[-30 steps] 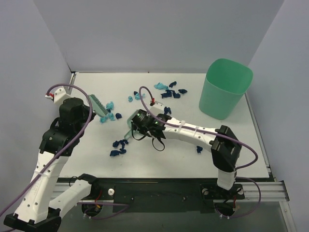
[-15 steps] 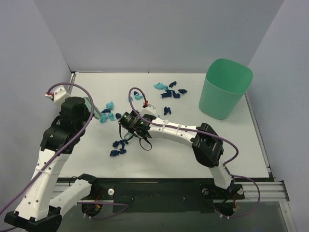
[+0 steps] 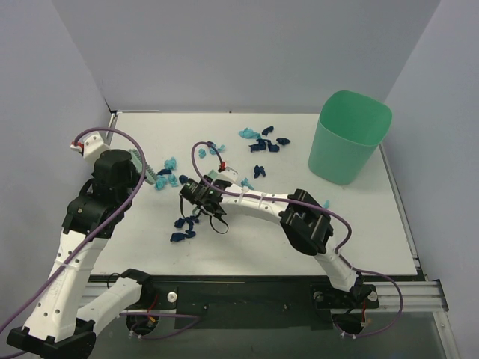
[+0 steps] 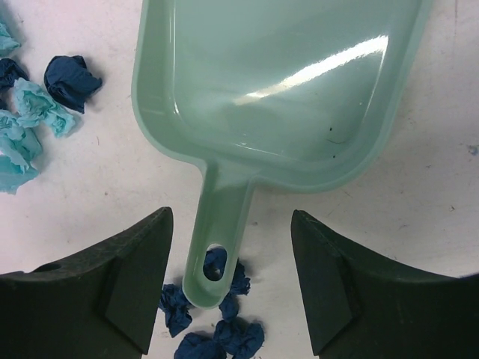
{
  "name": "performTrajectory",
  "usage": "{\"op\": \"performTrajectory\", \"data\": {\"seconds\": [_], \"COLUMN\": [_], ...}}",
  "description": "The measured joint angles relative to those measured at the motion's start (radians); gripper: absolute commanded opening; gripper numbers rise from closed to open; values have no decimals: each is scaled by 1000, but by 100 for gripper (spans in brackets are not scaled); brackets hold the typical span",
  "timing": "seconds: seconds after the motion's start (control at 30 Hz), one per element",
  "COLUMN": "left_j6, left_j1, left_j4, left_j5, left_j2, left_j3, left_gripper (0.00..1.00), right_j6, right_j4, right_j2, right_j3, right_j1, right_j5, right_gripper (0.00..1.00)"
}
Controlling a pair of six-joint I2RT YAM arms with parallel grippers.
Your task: Sweep away the paper scraps from the table
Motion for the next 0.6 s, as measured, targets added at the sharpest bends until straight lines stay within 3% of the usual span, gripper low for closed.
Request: {"op": "performTrajectory", "data": {"seconds": [0.27, 0.6], "left_j6": [11, 12], "left_j1": [0, 0], "left_j4": [1, 4], "left_j5": [4, 3], "left_j2": [0, 11], "left_j3": [0, 0], "left_gripper": [0, 0], "right_j6": [-3, -13], "right_j4": [-7, -14], "right_j2": [7, 52], "right_j3": [15, 44], "right_j1": [1, 15], "right_j5": [8, -2], "right_gripper": [59, 51]}}
